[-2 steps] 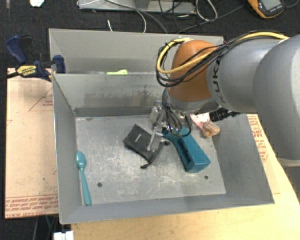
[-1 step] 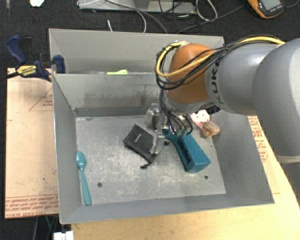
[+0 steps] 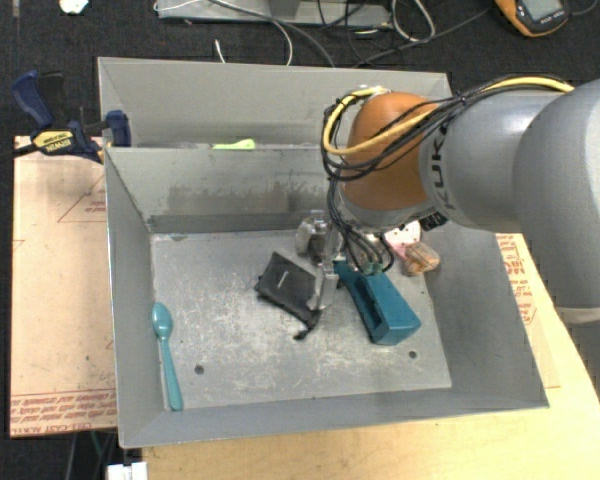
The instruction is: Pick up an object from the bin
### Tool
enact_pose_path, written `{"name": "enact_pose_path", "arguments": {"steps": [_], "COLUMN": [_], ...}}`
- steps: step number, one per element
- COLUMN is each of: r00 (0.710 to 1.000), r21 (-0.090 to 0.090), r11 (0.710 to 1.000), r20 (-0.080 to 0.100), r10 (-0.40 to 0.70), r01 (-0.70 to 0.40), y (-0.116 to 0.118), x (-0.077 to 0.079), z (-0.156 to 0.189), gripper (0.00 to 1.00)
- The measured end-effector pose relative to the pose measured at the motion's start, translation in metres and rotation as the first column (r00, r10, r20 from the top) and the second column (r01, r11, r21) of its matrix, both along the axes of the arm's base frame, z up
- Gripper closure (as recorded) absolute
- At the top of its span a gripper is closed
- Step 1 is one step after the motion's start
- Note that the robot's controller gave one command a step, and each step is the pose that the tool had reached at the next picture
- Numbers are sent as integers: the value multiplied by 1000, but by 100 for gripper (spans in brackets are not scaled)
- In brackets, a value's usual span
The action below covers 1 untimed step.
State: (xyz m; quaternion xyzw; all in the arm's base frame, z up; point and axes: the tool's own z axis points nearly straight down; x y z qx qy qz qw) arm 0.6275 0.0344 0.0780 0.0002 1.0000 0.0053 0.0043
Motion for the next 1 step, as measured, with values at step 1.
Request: {"name": "enact_pose_path", "arguments": {"steps": [1], "r00": [988], "r21": [1], "r11": [988], "r20": [1], "r10": [157], "r01": [-157], "y": [4], "x": [-2], "z": [-6], "gripper": [100]}}
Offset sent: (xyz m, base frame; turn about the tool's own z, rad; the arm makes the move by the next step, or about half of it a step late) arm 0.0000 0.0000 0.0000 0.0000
